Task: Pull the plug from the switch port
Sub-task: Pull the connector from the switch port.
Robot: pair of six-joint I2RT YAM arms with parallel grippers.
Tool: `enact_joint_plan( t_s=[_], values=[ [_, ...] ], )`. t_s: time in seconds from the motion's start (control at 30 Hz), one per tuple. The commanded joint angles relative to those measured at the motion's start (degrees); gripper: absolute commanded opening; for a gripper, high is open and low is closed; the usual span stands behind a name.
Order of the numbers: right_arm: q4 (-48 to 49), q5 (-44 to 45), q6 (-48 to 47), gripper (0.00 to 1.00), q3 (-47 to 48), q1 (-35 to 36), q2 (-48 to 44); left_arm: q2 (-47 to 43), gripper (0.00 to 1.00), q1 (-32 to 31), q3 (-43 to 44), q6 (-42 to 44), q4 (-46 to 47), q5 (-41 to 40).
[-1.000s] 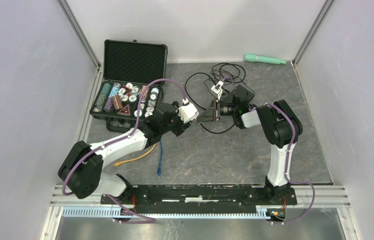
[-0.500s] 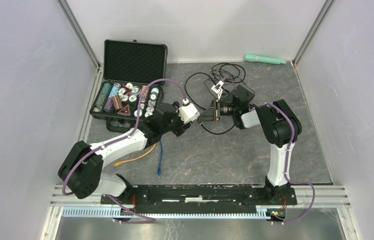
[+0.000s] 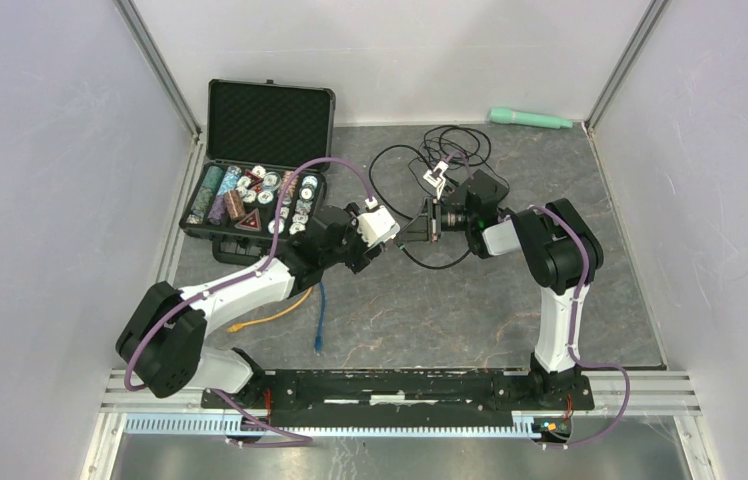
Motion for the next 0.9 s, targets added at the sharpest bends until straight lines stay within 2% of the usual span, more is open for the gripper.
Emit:
enact_joint_plan(
  t_s=[0.0,0.07,0.17,0.3,0.47,0.53,0.63,0.87],
  values=[
    [-1.91,-0.26,-2.79,0.07,0.07,0.07,-1.02,-1.82,0.02,-0.33,-1.24,3.24,6.08,1.60],
    [-9.65,1.20,-8.13,0.00,0.36,0.05,-2.71,-2.02,0.02,-0.33,-2.48,4.94,7.98,2.05],
    [-20.36,3.57,-15.57,0.00,0.97,0.17,-5.17,-2.26,0.02,-0.33,-4.95,7.01,11.63,2.55],
    [-21.80,6.42,-15.85,0.00,-1.25,0.28,-8.55,-2.46,0.02,-0.34,-7.83,9.44,15.77,5.05],
    [-29.43,9.34,-20.87,0.00,-0.78,0.34,-11.23,-2.96,0.02,-0.33,-11.00,12.76,20.63,6.34],
    [-24.70,9.63,-18.44,0.00,-3.57,0.29,-12.92,-3.07,0.02,-0.33,-11.78,13.08,21.79,6.11],
    [-9.20,10.86,-9.61,0.00,-8.90,0.54,-14.80,-2.60,0.02,-0.33,-11.38,11.55,21.78,5.90],
    [3.28,11.11,-2.98,0.00,-11.04,2.83,-14.34,-1.37,0.02,-0.34,-8.17,4.75,18.99,5.44]
  ],
)
